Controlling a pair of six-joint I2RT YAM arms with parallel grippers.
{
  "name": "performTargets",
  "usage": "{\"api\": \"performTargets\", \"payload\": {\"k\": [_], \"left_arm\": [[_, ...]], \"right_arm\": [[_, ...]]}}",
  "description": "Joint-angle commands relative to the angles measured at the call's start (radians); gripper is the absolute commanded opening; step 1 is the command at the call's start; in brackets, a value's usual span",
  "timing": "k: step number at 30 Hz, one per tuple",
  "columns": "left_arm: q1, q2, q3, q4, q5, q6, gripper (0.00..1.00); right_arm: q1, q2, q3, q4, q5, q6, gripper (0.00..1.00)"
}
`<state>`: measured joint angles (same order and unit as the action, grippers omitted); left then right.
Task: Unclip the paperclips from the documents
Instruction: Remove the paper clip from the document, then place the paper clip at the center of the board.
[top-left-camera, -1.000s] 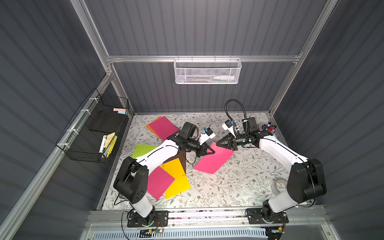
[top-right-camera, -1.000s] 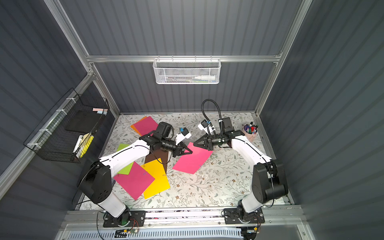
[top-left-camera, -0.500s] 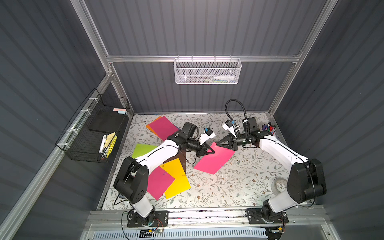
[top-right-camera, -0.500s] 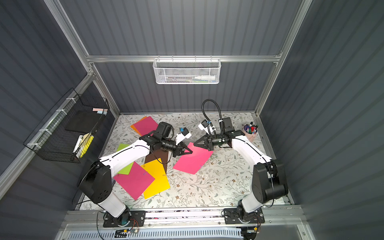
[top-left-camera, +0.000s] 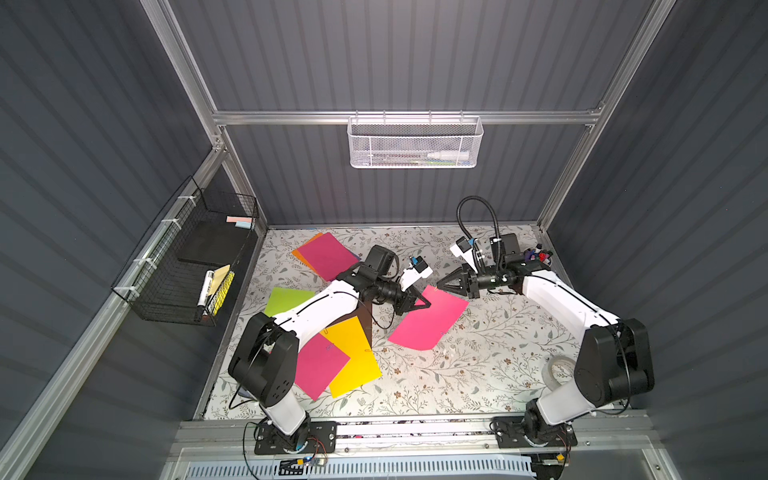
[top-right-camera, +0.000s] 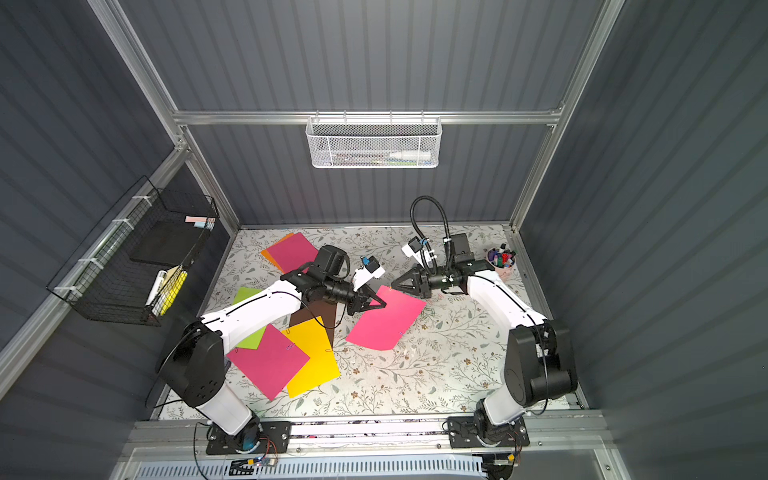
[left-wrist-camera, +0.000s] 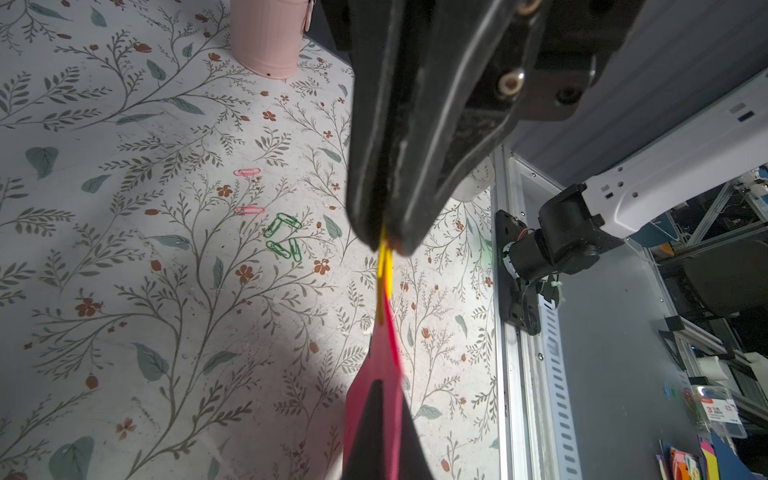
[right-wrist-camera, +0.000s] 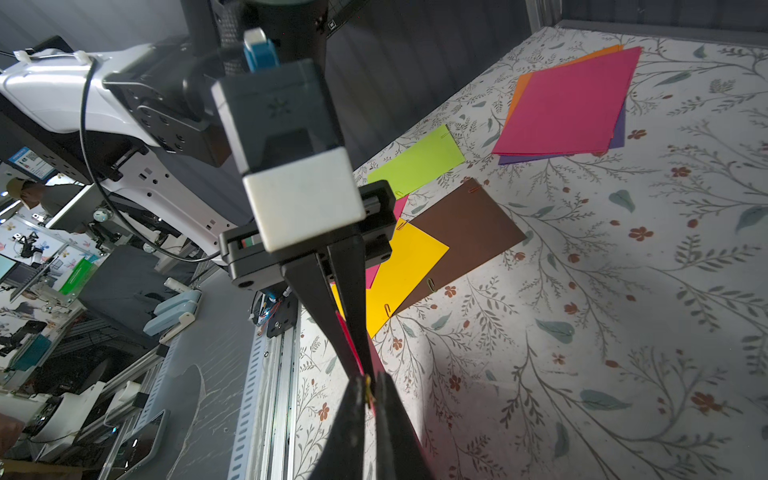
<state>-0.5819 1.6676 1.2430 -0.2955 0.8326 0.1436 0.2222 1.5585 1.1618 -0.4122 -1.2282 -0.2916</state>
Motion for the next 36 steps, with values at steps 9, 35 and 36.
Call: {"api": "performTargets", "payload": {"k": [9, 35, 36], "left_arm": [[-0.006, 0.012, 0.023, -0.082, -0.033, 0.019, 0.0], [0.118, -0.138, 0.016, 0.164, 0.076, -0.141, 0.0], [0.124, -0.144, 0.022, 0.177, 0.082, -0.149, 0.0]], "right_arm": [[-0.071, -0.001, -0.056, 0.087, 0.256, 0.205, 0.01], [-0.106, 0.025, -0.215, 0.093, 0.433, 0.276, 0.53], [-0.105, -0.006, -0.239, 0.132, 0.397, 0.267, 0.54]]}}
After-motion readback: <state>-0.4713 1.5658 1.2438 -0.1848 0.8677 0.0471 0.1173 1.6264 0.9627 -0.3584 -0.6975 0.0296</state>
